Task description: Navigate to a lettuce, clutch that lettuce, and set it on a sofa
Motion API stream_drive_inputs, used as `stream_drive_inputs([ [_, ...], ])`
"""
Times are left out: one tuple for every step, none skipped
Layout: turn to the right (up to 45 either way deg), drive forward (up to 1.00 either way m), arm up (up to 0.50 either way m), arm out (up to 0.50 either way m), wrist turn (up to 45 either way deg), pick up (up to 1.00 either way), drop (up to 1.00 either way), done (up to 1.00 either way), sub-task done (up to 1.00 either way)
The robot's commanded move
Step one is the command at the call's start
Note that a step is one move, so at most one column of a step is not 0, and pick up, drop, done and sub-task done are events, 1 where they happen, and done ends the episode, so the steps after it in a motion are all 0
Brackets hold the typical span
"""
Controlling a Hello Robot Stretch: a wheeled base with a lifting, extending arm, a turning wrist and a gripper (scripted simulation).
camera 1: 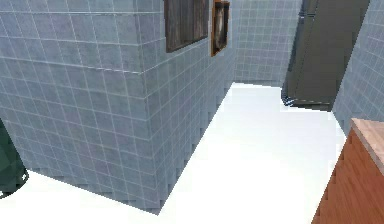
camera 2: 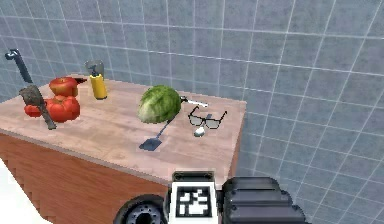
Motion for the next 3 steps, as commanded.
stream_drive_inputs([
  [0.0, 0.0, 0.0, 0.42, 0.0, 0.0, 0.0, 0.0, 0.0],
  [0.0, 0.0, 0.0, 0.0, 45.0, 0.0, 0.0, 0.0, 0.0],
  [0.0, 0.0, 0.0, 0.0, 45.0, 0.0, 0.0, 0.0, 0.0],
])
